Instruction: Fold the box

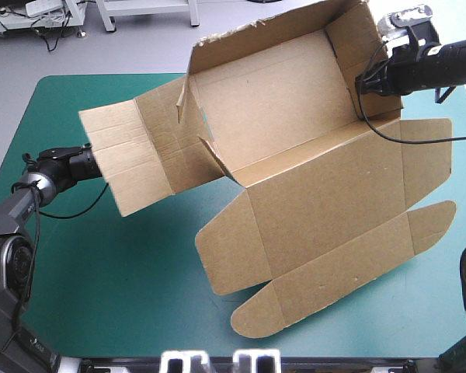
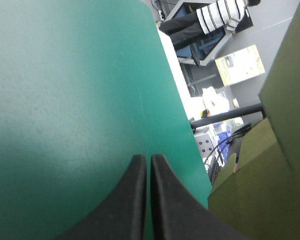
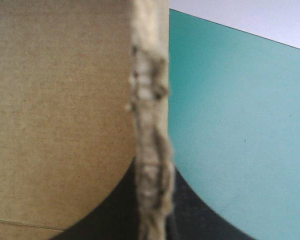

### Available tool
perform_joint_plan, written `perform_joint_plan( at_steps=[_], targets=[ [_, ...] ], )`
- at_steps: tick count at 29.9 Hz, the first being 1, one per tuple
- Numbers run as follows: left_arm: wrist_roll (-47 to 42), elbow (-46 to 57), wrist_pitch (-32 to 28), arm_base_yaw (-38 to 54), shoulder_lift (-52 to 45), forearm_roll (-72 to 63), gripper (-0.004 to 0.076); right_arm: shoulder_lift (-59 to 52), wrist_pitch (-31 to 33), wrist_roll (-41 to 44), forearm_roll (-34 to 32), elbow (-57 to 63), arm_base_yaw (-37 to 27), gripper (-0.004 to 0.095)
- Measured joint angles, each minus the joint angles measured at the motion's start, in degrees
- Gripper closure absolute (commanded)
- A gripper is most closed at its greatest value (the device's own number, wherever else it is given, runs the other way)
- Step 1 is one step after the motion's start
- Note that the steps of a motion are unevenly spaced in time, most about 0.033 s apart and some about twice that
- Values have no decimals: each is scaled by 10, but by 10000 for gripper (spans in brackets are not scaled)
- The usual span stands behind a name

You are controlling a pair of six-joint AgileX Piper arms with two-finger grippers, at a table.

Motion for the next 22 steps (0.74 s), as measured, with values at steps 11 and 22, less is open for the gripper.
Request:
perform_joint_plan(
  at_steps=[11,22],
  targets=[
    [1,0,3,-60,-88,-6,526,44,0,14,-32,0,5,926],
    [-17,-2,13,-61,-149,-6,324,51,-6,38,-82,0,78,926]
  ],
)
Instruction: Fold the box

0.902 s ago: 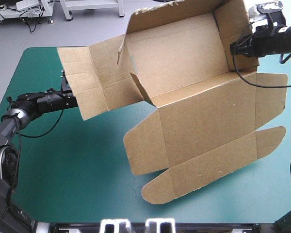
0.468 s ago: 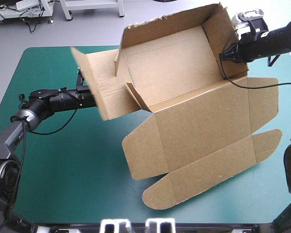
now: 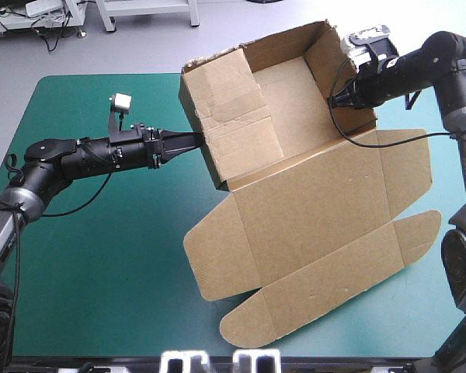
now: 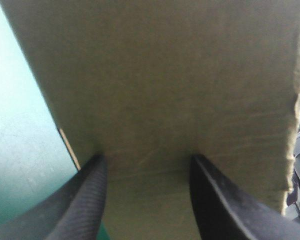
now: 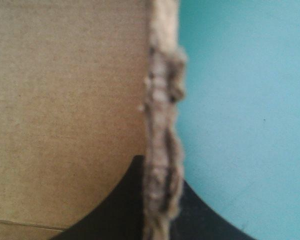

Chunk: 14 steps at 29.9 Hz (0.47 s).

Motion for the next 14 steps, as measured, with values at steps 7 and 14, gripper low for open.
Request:
perform_joint_plan(
  at_steps=[7,14],
  targets=[
    [-4,-1,0,0,-13,-2,324,1,-25,36,-69,0,44,926],
    [-12,-18,-2,1,-14,6,324,1,-43,65,-109,0,68,925]
  ],
)
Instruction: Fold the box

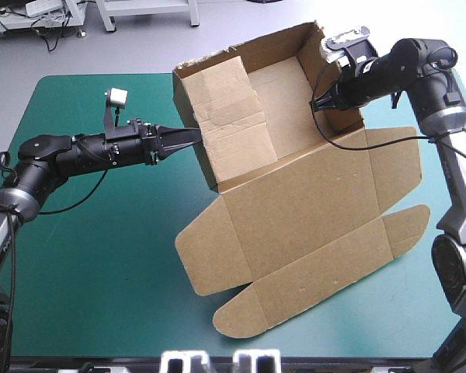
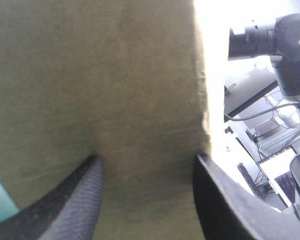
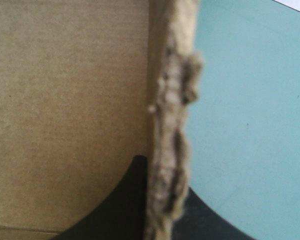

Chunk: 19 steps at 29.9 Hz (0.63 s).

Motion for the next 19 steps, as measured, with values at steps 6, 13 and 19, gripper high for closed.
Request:
perform_joint_plan(
  at_steps=[6,13,19],
  targets=[
    [-22,-39,1,0,-1,36,324,0,0,14,-10,0,5,925],
    [-113,-88,-42,-1,-1,168,325,1,-15,27,-8,0,6,925],
    [-210,-124,-100,-8,-1,282,361,8,-33,36,-12,0,28,925]
  ],
)
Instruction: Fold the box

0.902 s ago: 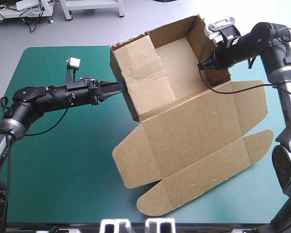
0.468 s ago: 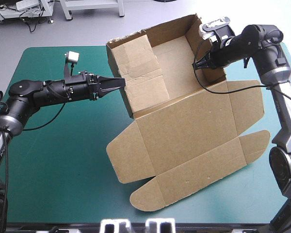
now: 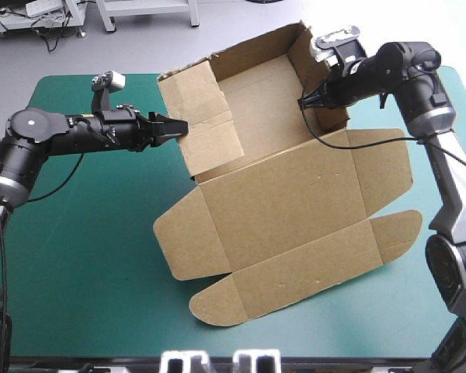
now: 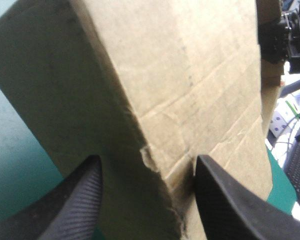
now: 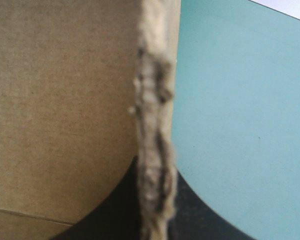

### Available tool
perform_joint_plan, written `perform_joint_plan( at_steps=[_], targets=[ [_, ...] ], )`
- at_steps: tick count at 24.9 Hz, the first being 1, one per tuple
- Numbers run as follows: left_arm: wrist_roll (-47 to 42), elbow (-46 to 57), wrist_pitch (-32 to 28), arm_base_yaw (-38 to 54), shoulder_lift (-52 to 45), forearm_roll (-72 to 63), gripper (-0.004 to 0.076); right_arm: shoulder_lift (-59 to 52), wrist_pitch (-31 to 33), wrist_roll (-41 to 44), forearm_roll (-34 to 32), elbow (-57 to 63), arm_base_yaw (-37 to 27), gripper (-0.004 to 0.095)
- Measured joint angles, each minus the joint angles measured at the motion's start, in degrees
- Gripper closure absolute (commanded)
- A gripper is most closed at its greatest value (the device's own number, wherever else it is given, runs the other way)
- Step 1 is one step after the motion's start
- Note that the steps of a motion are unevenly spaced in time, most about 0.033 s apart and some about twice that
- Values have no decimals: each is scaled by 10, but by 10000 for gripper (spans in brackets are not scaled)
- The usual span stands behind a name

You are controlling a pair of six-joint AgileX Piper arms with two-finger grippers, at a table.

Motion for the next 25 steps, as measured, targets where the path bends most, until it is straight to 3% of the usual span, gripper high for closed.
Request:
perform_joint_plan(
  at_steps=[9,19,25],
  targets=[
    [-172,-7,-73,-82,-1,245,367,23,-47,5,-20,0,47,925],
    [-401,-7,-152,-92,-1,333,367,23,-66,20,19,0,53,925],
    [-453,-8,-167,-102,29,352,404,23,-66,13,27,0,53,925]
  ],
)
